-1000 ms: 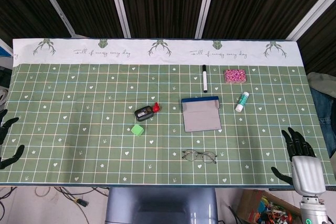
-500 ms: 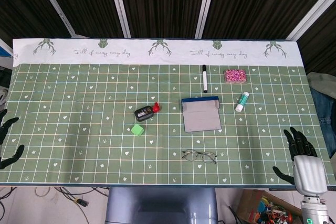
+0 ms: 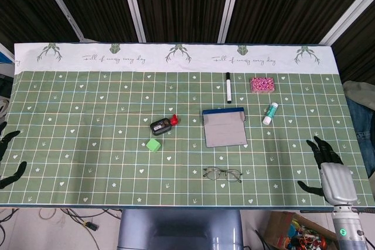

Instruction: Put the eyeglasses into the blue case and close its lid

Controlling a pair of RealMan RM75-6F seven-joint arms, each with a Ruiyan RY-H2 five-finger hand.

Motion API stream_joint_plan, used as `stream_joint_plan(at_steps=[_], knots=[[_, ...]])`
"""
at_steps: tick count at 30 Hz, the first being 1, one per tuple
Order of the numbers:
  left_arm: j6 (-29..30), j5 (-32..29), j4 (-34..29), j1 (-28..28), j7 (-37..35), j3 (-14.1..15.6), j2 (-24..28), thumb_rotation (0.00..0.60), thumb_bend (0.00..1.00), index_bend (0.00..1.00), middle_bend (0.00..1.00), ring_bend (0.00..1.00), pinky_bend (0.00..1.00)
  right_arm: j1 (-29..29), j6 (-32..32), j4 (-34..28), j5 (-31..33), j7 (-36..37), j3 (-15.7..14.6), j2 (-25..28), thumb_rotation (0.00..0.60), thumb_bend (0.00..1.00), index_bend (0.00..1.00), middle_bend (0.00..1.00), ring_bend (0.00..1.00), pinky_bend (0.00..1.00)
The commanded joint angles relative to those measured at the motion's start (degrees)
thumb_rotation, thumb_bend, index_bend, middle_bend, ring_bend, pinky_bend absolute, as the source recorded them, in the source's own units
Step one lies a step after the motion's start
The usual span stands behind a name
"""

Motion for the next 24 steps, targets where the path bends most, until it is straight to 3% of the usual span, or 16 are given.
stream_joint_plan(at_steps=[1, 5, 10, 24], knots=[[0.0, -0.2, 0.0, 0.0, -0.1, -0.1, 0.0, 0.6, 0.32, 0.15, 0.0, 0.0, 0.0, 4.4, -6.3, -2.6, 6.0, -1.2, 2.4, 1.0, 0.6, 0.12, 0.17, 0.03, 0.02, 0.2], [-0.1, -0.4, 0.0, 0.0, -0.2, -0.2, 0.0, 0.6, 0.32, 0.15, 0.0, 0.0, 0.0, 7.1, -10.5, -4.1, 10.7, -2.3, 3.4, -0.9, 0.6, 0.13, 0.2, 0.02, 0.02, 0.2], [-0.2, -0.4, 0.1, 0.0, -0.3, -0.1, 0.0, 0.6, 0.32, 0.15, 0.0, 0.0, 0.0, 10.0, -12.7, -4.0, 14.5, -8.9, 2.7, -5.6, 0.6, 0.29, 0.23, 0.02, 0.01, 0.2], [-0.7, -0.6, 0.3, -0.1, -0.5, -0.1, 0.0, 0.6, 0.32, 0.15, 0.0, 0.0, 0.0, 13.6, -11.0, -1.3, 20.1, -19.5, 1.1, -19.1, 0.6, 0.29, 0.3, 0.02, 0.01, 0.2]])
